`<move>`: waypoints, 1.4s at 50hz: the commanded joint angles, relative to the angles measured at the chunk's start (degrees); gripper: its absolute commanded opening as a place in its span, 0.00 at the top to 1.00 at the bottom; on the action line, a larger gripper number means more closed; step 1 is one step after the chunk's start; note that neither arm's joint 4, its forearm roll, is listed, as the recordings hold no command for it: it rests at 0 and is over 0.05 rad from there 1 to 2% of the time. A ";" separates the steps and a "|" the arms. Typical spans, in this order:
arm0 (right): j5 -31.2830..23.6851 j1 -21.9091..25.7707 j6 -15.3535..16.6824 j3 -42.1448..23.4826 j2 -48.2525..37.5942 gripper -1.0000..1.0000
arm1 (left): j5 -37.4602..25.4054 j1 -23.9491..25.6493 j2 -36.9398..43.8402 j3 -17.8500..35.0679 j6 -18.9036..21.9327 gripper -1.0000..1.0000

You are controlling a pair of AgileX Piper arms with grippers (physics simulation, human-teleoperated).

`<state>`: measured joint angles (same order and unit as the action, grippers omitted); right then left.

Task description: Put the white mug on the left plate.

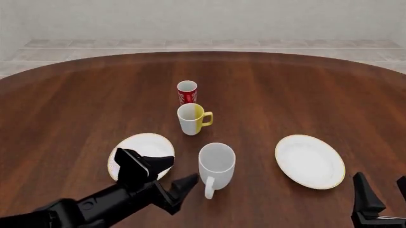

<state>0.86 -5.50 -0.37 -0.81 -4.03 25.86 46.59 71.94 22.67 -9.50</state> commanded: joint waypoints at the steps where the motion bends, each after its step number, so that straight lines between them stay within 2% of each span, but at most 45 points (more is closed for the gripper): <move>1: 0.11 0.00 -0.14 0.03 -0.04 0.00 | 2.59 0.87 3.59 0.47 -0.84 0.00; 17: 0.49 0.19 -0.37 0.10 -0.49 0.00 | 6.29 1.71 8.76 0.93 -1.73 0.00; 70: 1.03 0.27 -0.48 0.35 -1.33 0.00 | 12.99 2.39 17.79 1.98 -2.71 0.00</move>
<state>1.87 -5.20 -0.84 -0.54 -5.32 37.42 48.83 87.64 24.36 -11.92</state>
